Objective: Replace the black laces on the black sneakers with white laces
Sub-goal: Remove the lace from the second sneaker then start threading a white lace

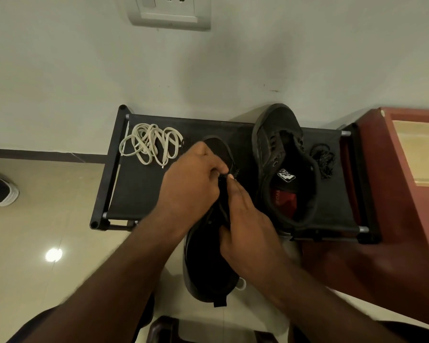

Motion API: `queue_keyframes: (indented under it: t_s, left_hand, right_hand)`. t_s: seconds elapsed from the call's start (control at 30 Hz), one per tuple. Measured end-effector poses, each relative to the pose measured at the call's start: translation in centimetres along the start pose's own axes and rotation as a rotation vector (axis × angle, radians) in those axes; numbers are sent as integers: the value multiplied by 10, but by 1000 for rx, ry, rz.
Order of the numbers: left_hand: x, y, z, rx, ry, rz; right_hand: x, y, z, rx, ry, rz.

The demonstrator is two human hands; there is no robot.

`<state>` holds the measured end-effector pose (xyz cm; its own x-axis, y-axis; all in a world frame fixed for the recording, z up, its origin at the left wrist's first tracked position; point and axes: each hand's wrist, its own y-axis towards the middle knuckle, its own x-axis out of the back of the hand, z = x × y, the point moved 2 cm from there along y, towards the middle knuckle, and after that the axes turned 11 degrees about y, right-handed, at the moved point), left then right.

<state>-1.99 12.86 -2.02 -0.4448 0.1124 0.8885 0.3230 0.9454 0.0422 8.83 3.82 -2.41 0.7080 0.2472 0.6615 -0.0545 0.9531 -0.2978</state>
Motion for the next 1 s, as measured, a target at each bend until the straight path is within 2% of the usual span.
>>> queue_keyframes:
  t_s: [0.1, 0.23, 0.57, 0.7, 0.77, 0.83, 0.93, 1.0]
  left_hand:
    - [-6, -1, 2, 2, 68, 209]
    - [-5, 0, 2, 17, 64, 247]
    - [-12, 1, 2, 84, 41, 143]
    - [-3, 3, 8, 418, -377, -118]
    - [0, 5, 12, 506, -459, -145]
    - [0, 4, 11, 400, -367, -81]
    - [-8, 1, 7, 199, -168, 112]
    - [-11, 2, 6, 137, -54, 180]
  right_hand:
    - [1, 0, 0, -9, 11, -3]
    - [1, -1, 1, -7, 3, -4]
    - [-1, 1, 1, 26, -11, -18]
    - [-1, 0, 0, 31, -19, -13]
    - [-1, 0, -1, 22, -26, -5]
    - [-1, 0, -1, 10, -18, -1]
    - [-2, 1, -1, 16, 1, -10]
    - [-3, 2, -3, 23, 6, -23]
